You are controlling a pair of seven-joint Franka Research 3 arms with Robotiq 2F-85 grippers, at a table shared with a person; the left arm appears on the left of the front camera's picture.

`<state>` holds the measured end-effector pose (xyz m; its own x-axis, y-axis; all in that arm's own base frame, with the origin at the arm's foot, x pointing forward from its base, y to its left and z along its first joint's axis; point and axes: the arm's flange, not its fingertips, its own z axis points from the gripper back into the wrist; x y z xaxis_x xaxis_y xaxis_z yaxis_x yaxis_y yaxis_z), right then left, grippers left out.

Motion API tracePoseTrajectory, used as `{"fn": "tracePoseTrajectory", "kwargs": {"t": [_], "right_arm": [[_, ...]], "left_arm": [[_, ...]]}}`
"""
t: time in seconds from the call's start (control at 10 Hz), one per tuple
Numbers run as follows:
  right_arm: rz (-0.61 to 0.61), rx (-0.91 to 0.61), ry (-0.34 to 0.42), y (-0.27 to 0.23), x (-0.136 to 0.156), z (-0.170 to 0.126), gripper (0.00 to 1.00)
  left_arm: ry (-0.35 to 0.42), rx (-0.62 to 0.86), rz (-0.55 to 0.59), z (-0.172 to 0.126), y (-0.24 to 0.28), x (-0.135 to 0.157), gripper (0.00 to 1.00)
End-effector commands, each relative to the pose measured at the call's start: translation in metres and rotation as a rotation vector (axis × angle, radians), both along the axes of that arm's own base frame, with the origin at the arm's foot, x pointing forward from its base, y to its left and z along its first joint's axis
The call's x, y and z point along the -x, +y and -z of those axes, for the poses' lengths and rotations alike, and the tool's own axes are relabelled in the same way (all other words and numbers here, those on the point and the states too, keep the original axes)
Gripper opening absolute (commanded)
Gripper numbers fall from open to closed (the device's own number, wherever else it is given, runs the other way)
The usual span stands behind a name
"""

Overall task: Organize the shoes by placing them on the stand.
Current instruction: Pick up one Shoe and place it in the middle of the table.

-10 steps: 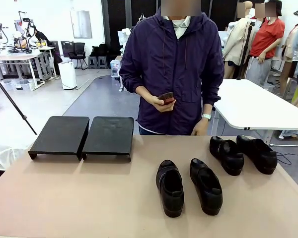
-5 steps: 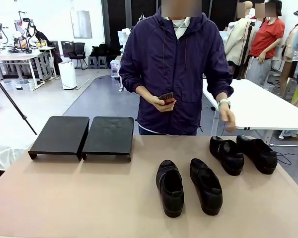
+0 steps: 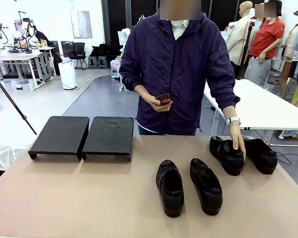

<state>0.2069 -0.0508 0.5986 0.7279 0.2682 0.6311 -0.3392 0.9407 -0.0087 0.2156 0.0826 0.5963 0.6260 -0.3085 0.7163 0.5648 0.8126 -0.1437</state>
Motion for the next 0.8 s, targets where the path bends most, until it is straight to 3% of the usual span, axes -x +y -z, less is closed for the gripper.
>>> {"fn": "tracePoseTrajectory", "kwargs": {"t": [0.0,0.3,0.7], "right_arm": [[-0.014,0.007,-0.014,-0.002,0.0,-0.001,1.0],[0.0,0.0,0.0,0.0,0.0,0.0,1.0],[-0.07,0.066,0.129,0.074,-0.01,0.001,1.0]], "left_arm": [[-0.001,0.015,0.002,0.0,0.0,0.002,1.0],[-0.001,0.015,0.002,0.0,0.0,0.002,1.0],[-0.001,0.015,0.002,0.0,0.0,0.002,1.0]]}}
